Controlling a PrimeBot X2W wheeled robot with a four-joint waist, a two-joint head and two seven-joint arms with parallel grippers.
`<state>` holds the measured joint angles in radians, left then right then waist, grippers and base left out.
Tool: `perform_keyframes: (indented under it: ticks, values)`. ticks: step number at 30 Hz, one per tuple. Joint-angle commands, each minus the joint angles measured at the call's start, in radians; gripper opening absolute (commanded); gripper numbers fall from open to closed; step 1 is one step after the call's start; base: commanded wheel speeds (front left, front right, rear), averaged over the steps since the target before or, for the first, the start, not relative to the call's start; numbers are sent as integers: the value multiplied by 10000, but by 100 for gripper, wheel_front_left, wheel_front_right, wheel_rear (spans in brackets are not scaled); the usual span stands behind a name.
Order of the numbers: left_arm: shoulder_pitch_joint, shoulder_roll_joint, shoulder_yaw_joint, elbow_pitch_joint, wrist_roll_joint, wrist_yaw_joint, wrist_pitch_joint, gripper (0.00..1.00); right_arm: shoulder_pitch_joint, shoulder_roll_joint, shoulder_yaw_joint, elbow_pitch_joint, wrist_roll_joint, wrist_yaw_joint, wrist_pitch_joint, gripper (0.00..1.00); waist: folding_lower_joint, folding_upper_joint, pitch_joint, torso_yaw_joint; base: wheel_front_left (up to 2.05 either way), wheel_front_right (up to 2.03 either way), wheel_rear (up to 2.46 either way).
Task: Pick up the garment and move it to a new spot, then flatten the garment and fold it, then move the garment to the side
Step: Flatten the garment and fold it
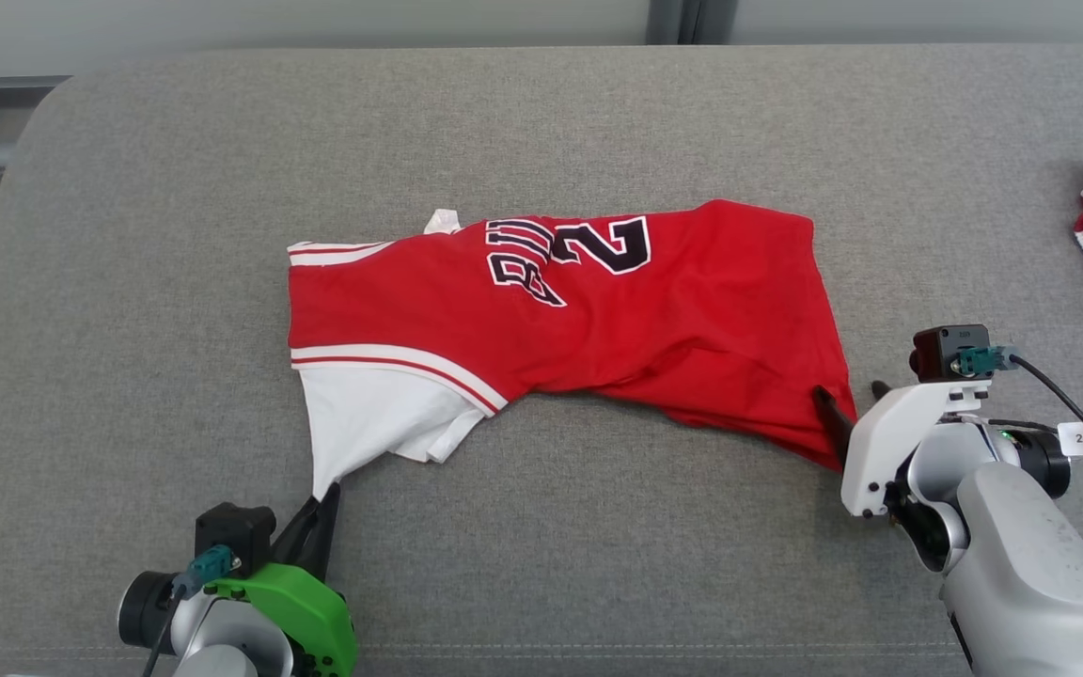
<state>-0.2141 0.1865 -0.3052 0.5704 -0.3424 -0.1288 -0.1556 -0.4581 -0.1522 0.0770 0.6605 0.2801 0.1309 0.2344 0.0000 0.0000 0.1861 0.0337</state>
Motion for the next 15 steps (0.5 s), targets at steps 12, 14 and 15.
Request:
perform_keyframes:
  ticks: [12,14,15]
  values:
    - [-495,-54,-59,54,-353,29,-171,0,-334,-8,-35,291,113,-10,-32,0,0,0,92,10,0,0,0]
    - [-545,-166,41,-106,-767,7,-246,0,-363,26,-73,205,173,-8,-163,0,0,0,37,21,0,0,0]
    - [-561,-200,77,-213,-929,1,-257,0,-374,46,-103,133,236,-8,-243,0,0,0,-8,26,0,0,0]
